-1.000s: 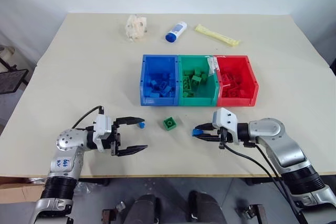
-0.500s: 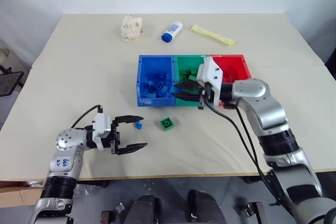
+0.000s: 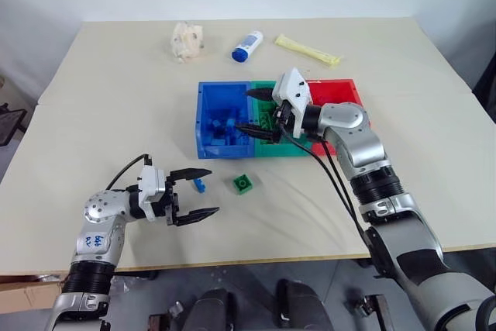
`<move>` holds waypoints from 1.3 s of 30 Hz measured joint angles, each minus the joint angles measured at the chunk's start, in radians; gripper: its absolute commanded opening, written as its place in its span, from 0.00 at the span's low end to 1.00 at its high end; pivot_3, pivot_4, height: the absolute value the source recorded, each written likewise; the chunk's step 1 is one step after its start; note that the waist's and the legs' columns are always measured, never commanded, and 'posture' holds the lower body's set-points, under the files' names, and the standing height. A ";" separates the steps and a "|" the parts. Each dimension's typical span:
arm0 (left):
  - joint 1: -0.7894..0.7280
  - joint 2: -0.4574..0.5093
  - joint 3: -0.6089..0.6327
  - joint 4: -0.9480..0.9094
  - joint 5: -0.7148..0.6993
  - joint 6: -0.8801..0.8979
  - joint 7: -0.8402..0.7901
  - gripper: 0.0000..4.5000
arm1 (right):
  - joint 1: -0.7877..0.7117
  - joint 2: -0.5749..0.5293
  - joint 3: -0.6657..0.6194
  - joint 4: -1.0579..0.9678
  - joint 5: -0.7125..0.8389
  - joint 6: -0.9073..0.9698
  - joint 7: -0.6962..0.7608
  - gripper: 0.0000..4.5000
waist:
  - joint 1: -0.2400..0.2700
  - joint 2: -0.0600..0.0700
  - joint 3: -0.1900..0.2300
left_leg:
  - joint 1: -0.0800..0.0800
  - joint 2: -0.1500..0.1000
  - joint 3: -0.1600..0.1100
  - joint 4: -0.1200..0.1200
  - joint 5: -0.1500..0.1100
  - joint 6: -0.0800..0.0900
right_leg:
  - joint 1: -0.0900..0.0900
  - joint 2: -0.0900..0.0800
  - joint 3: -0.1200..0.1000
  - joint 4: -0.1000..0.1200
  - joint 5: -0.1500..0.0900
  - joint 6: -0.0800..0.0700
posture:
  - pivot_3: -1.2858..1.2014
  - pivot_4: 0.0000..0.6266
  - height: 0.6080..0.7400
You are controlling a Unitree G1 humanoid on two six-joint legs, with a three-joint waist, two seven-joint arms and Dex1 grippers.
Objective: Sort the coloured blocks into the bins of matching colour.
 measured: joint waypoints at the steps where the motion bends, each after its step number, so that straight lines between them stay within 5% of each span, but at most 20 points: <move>1: 0.003 0.003 -0.001 -0.001 0.003 0.005 0.006 1.00 | 0.013 -0.014 -0.003 -0.020 0.007 0.007 0.013 0.99 | 0.000 0.000 0.000 | 0.000 0.000 0.000 0.000 0.000 0.000 | 0.000 0.000 0.000 0.000 0.000 0.000 | 0.52 0.24 1.00; 11: 0.095 0.096 0.014 -0.092 0.051 0.075 0.113 1.00 | 0.323 -0.325 -0.012 -0.329 0.122 0.204 0.284 0.99 | 0.004 0.000 0.000 | 0.000 0.000 0.001 -0.002 0.000 0.000 | 0.001 -0.001 0.003 -0.005 0.000 0.000 | 0.52 0.24 1.00; 20: 0.288 0.170 0.161 -0.234 0.019 0.161 0.202 1.00 | 0.495 -0.469 -0.140 -0.372 0.222 0.193 0.404 0.99 | 0.004 0.000 0.000 | 0.001 0.003 0.002 -0.002 -0.001 -0.002 | 0.002 -0.007 0.006 -0.009 0.000 0.000 | 0.52 0.24 1.00; 30: 0.461 0.213 0.323 -0.380 -0.050 0.198 0.210 1.00 | 0.557 -0.485 -0.201 -0.372 0.286 0.191 0.431 0.99 | 0.024 0.000 0.000 | 0.001 0.002 0.003 -0.002 -0.001 -0.002 | 0.003 -0.010 0.006 -0.011 0.000 -0.001 | 0.52 0.24 1.00; 39: 0.471 0.159 0.248 -0.555 -0.064 0.261 0.282 1.00 | 0.557 -0.457 -0.227 -0.374 0.370 0.189 0.456 0.99 | 0.030 0.000 0.001 | 0.001 0.000 0.002 -0.002 -0.001 -0.002 | 0.004 -0.011 0.006 -0.012 0.000 -0.001 | 0.52 0.24 1.00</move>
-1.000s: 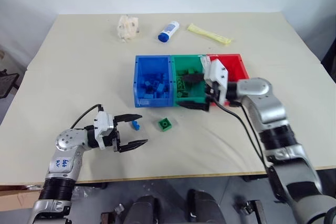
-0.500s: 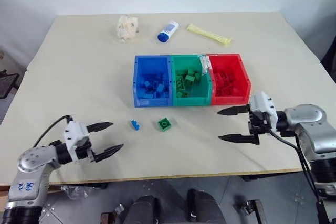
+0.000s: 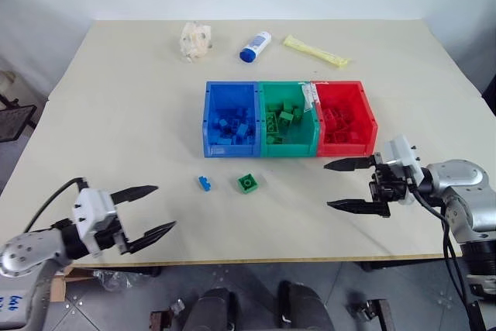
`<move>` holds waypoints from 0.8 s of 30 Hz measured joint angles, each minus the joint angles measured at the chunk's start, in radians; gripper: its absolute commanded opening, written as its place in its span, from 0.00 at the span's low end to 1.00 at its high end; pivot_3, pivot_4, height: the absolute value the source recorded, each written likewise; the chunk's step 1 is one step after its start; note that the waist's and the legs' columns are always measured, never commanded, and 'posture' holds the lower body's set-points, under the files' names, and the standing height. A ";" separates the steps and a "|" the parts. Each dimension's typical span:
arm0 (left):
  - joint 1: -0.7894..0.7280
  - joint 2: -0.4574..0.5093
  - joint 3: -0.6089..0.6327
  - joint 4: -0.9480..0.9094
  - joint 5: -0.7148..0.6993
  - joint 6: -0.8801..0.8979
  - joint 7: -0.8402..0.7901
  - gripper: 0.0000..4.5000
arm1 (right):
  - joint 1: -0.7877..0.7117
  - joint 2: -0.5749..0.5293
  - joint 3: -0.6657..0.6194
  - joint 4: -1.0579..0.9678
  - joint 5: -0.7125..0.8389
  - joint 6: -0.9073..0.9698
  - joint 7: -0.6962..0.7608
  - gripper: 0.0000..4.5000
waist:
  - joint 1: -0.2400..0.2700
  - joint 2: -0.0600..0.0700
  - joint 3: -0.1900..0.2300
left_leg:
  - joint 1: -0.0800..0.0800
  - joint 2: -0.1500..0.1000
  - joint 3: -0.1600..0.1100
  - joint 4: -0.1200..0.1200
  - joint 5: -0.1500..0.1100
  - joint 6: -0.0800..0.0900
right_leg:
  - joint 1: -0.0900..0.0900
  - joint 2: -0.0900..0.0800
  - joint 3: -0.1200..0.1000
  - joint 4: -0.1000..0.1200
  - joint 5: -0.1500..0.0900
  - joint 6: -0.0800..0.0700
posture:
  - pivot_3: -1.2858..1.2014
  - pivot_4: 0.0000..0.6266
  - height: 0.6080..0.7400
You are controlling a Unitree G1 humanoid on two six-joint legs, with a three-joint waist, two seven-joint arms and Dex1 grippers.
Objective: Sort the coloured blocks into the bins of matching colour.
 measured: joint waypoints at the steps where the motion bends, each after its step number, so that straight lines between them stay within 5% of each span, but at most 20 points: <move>1: -0.008 -0.008 -0.035 -0.026 0.006 0.014 0.017 1.00 | 0.004 0.003 -0.010 -0.004 0.014 0.000 0.004 0.99 | 0.000 0.000 0.000 | 0.000 0.000 0.000 0.000 0.000 0.000 | 0.000 0.000 0.000 0.001 0.000 0.000 | 0.52 0.24 1.00; 12: -0.359 -0.194 -0.424 0.026 0.224 0.132 0.219 1.00 | 0.122 0.003 -0.083 -0.108 0.062 0.005 -0.039 0.99 | 0.027 0.000 0.000 | 0.001 0.000 0.002 0.002 0.001 0.001 | 0.000 0.009 -0.003 0.004 0.000 0.000 | 0.52 0.24 1.00; 24: -0.545 -0.237 -0.562 0.326 0.389 0.065 0.222 1.00 | 0.276 0.003 -0.175 -0.276 0.071 0.024 -0.176 0.99 | 0.030 0.000 0.000 | 0.001 0.001 0.003 0.005 0.001 0.001 | 0.001 0.011 -0.002 0.004 0.000 0.001 | 0.52 0.24 1.00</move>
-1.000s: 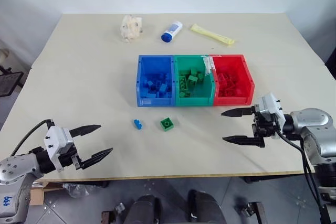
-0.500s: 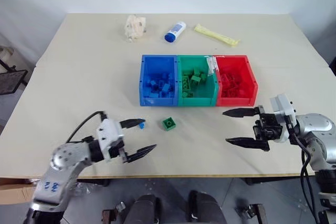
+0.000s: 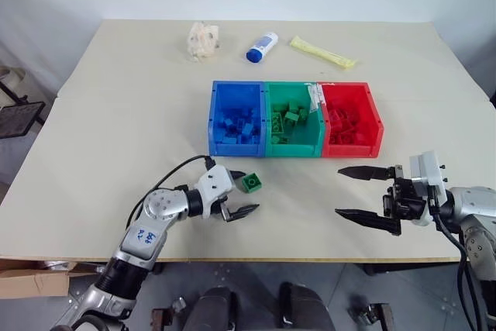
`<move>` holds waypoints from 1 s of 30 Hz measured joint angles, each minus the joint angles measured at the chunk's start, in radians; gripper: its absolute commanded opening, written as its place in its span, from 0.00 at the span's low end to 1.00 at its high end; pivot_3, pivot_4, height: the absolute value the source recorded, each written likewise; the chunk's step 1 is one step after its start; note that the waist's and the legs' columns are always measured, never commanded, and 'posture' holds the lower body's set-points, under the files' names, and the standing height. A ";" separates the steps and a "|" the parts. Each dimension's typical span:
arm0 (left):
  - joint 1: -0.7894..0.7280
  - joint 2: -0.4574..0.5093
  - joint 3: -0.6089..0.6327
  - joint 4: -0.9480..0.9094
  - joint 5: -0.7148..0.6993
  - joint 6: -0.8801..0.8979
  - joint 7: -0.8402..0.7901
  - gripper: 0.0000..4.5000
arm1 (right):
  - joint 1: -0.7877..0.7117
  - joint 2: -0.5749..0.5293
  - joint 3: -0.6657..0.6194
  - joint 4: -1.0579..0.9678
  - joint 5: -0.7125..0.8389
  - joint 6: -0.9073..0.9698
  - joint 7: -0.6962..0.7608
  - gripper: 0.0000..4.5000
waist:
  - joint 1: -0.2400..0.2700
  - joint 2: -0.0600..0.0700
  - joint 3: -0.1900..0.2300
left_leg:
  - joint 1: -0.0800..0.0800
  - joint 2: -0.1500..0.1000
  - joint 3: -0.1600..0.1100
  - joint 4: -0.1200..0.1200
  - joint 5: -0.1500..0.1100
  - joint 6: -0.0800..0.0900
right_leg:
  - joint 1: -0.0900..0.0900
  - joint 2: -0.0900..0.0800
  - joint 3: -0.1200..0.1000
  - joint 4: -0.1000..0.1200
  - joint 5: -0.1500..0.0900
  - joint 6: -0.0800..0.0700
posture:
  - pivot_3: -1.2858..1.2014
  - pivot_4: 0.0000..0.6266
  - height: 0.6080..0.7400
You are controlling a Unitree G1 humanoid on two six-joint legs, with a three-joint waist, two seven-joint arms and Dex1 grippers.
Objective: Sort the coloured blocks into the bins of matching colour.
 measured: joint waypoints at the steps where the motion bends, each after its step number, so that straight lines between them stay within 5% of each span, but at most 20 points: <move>1: -0.015 -0.002 -0.008 0.008 0.006 0.003 -0.002 1.00 | 0.009 0.000 -0.005 -0.009 0.003 0.001 -0.008 0.99 | 0.001 0.000 0.000 | 0.000 0.000 -0.001 0.000 0.000 0.000 | 0.000 0.000 0.000 0.000 0.000 0.000 | 0.52 0.24 1.00; 4: -0.060 -0.006 -0.035 0.026 0.026 0.018 -0.020 1.00 | 0.036 0.000 -0.024 -0.034 0.007 0.007 -0.028 0.99 | 0.008 0.000 0.000 | 0.000 0.000 0.000 0.000 0.000 0.000 | 0.000 0.000 0.000 0.000 0.000 0.000 | 0.52 0.24 1.00; 6: -0.076 -0.011 -0.045 0.033 0.032 0.028 -0.024 0.91 | 0.049 0.000 -0.036 -0.040 0.009 0.011 -0.040 1.00 | 0.011 0.000 0.000 | 0.000 0.000 0.000 0.001 0.000 0.000 | 0.001 0.000 0.001 0.000 0.000 0.000 | 0.52 0.24 1.00; 15: -0.084 -0.034 -0.063 0.038 0.034 0.049 -0.048 0.33 | 0.094 -0.001 -0.073 -0.068 0.016 0.020 -0.066 1.00 | 0.017 0.000 0.000 | 0.000 0.000 0.000 0.001 0.000 0.000 | 0.001 0.000 0.001 0.000 0.000 0.000 | 0.52 0.24 1.00; 30: -0.233 -0.155 -0.030 0.023 0.018 0.107 -0.003 0.33 | 0.175 0.013 -0.173 -0.099 0.028 0.017 -0.141 1.00 | 0.023 -0.001 0.000 | -0.002 0.000 0.000 0.001 0.000 0.001 | 0.000 0.000 0.000 0.000 0.000 0.000 | 0.52 0.24 1.00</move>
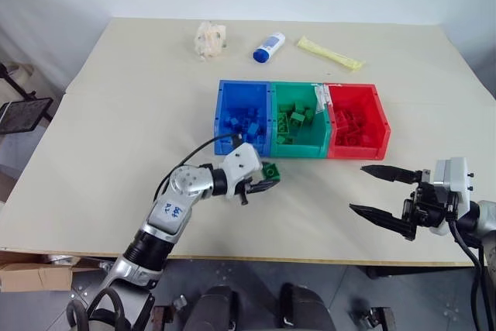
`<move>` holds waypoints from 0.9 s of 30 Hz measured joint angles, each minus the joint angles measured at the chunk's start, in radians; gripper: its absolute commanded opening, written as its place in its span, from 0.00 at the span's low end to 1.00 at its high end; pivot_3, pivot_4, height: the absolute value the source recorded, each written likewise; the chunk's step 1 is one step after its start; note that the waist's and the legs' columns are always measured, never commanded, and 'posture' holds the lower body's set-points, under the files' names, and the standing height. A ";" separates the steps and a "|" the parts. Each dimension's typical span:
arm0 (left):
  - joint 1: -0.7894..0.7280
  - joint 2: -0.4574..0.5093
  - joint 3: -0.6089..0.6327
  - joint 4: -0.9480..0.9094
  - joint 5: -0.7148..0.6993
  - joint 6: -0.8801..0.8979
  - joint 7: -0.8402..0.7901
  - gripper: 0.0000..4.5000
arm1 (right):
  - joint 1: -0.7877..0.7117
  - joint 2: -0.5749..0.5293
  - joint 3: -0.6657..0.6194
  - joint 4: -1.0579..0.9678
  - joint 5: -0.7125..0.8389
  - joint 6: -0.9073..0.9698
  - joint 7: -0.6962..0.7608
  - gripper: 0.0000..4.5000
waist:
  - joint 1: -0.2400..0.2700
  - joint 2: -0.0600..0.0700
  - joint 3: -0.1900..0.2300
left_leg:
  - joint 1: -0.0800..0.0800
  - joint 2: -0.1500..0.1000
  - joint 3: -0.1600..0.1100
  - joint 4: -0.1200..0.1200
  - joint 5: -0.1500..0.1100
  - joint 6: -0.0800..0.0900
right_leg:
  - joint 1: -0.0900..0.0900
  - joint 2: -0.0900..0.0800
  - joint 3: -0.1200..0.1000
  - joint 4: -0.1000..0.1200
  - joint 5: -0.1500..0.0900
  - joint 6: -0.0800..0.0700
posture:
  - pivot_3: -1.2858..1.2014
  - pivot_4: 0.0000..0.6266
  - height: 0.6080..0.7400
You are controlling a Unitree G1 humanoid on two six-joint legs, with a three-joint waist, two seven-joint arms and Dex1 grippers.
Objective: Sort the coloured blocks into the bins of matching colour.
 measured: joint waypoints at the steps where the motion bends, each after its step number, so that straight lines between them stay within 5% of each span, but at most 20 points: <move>1: -0.050 -0.022 0.014 0.017 -0.001 0.001 0.013 0.33 | 0.006 0.016 -0.023 -0.006 0.008 0.000 -0.023 1.00 | 0.004 0.000 0.000 | -0.001 0.000 0.000 0.001 0.000 0.000 | 0.000 0.000 -0.001 0.000 0.000 0.000 | 0.52 0.24 1.00; 8: -0.268 -0.116 0.055 0.242 0.014 -0.117 0.064 0.33 | 0.058 0.057 -0.071 -0.071 0.023 -0.008 -0.101 1.00 | 0.001 0.000 0.000 | 0.001 0.000 0.002 0.000 0.000 0.001 | 0.000 0.001 -0.001 0.000 0.000 0.001 | 0.52 0.24 1.00; 12: -0.438 -0.194 0.067 0.582 0.056 -0.245 0.140 0.61 | 0.097 0.092 -0.072 -0.128 0.023 -0.017 -0.148 1.00 | 0.008 -0.001 0.001 | -0.001 -0.002 0.002 0.000 0.001 0.002 | 0.000 0.001 -0.001 -0.001 0.001 0.001 | 0.52 0.24 1.00; 18: -0.475 -0.218 0.088 0.696 0.059 -0.359 0.141 1.00 | 0.118 0.097 -0.072 -0.150 0.024 -0.019 -0.175 1.00 | 0.001 -0.002 0.001 | -0.001 -0.001 0.002 -0.001 0.001 0.002 | -0.002 0.001 -0.001 -0.001 0.001 0.002 | 0.52 0.24 1.00; 27: -0.325 -0.084 0.102 0.458 -0.004 -0.305 -0.045 1.00 | 0.036 0.049 -0.041 -0.108 0.028 -0.016 -0.139 1.00 | -0.008 -0.001 0.001 | 0.000 -0.001 0.002 -0.001 0.001 0.002 | -0.002 0.001 0.000 0.000 0.001 0.002 | 0.52 0.24 1.00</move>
